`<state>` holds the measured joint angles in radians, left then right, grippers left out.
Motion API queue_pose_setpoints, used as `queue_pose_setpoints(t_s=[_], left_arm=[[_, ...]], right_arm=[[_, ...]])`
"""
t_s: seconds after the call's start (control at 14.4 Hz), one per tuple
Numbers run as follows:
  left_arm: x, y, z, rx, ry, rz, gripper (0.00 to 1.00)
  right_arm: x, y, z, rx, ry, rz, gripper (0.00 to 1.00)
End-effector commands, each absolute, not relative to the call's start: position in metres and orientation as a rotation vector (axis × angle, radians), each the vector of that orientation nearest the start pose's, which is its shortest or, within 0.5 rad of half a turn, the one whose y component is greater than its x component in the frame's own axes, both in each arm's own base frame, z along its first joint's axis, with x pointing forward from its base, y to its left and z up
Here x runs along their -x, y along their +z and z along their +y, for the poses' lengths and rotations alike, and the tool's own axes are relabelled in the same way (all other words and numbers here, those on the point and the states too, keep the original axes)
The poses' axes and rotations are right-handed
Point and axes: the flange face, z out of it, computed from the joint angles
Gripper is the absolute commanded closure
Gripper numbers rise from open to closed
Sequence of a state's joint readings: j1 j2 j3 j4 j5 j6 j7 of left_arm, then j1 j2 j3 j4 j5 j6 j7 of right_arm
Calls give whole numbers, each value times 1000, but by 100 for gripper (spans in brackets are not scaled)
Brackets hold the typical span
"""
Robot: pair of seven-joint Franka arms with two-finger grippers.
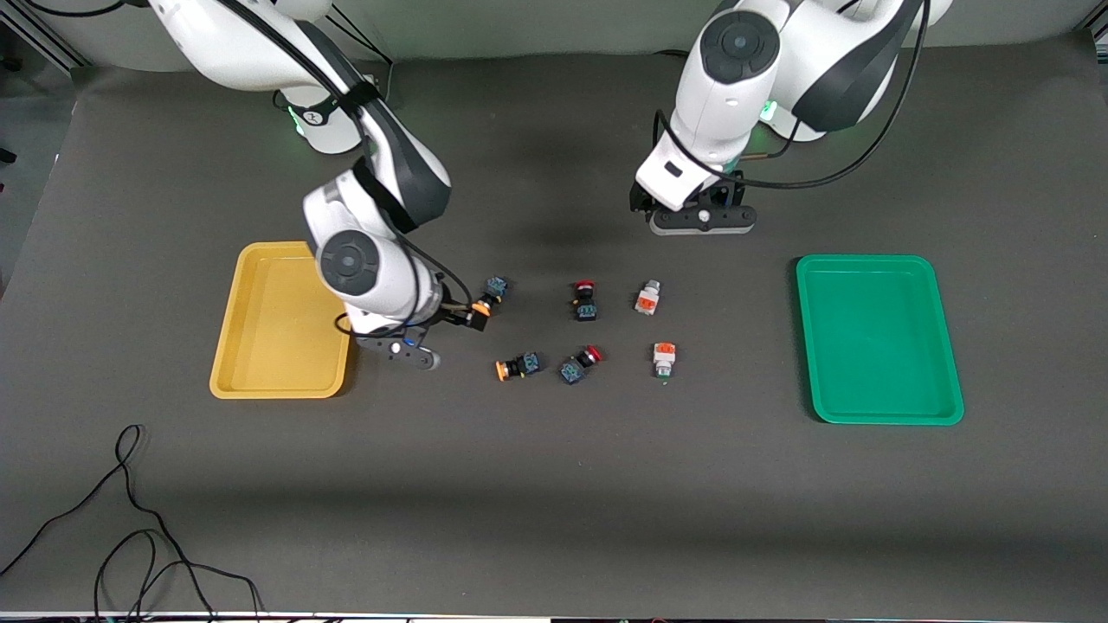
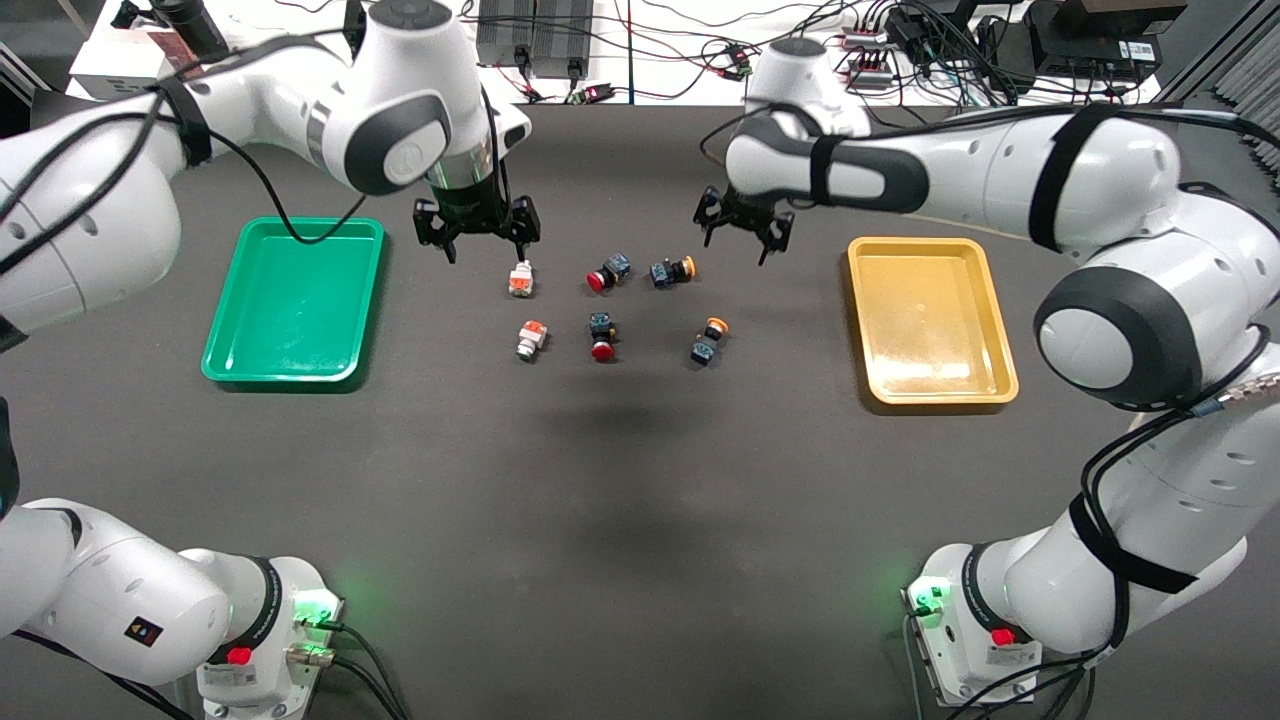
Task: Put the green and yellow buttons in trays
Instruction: 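Reach the right gripper to a yellow button while the left gripper reaches a white button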
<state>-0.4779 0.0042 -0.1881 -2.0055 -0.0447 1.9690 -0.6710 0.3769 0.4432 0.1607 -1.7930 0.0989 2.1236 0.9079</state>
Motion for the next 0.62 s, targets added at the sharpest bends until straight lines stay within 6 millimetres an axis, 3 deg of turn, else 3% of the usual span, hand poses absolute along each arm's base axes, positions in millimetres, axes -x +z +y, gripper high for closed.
queue_pose_setpoints(t_s=[0.0, 0.21, 0.55], left_arm=[[-425, 402, -339, 3156, 72, -67, 0], [-431, 347, -349, 3166, 70, -53, 0], [-440, 261, -362, 3148, 26, 51, 0]], right_arm=[[-527, 267, 330, 2982, 215, 797, 0], [-503, 229, 336, 2963, 210, 858, 0], [-470, 201, 353, 2975, 220, 887, 0]])
